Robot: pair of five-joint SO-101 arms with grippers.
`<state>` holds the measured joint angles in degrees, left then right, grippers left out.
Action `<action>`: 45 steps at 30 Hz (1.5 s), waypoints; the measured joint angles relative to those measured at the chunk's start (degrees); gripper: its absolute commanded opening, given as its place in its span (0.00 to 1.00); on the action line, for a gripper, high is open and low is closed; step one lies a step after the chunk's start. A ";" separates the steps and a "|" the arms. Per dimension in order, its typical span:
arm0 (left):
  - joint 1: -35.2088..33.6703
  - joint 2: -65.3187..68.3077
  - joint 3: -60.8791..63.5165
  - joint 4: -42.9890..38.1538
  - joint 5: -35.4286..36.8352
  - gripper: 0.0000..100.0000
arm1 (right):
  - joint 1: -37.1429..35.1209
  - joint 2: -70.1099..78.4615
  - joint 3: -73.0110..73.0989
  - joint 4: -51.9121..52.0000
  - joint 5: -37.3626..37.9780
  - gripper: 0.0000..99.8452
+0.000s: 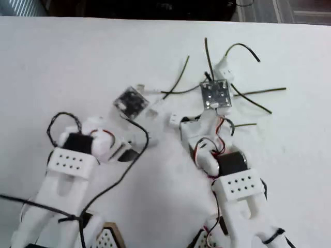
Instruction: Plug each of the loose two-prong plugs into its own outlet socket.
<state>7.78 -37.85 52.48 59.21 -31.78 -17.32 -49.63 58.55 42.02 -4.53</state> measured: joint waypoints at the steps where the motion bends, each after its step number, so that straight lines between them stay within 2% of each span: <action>1: 1.14 0.44 -0.26 -0.53 -0.35 0.34 | 0.70 0.97 0.44 -1.49 -0.26 0.02; 9: 9.93 1.23 -0.26 -4.92 -0.62 0.34 | 3.60 2.81 1.32 -4.75 -0.35 0.02; 13: 11.96 4.31 -0.97 -4.92 -0.62 0.34 | 4.92 2.81 1.32 -4.75 -0.35 0.02; 27: 12.22 39.82 -20.48 -4.92 -1.05 0.31 | 5.63 2.81 1.32 -4.84 -3.43 0.02; 38: 8.79 50.29 -32.09 -3.25 -1.05 0.02 | 5.63 2.81 1.32 -4.84 -3.43 0.02; 45: 9.05 50.37 -32.70 0.00 -1.05 0.02 | 8.35 2.81 1.32 -4.84 -3.78 0.02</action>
<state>16.84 12.53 19.78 59.21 -32.84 -8.97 -46.81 59.87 37.19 -8.31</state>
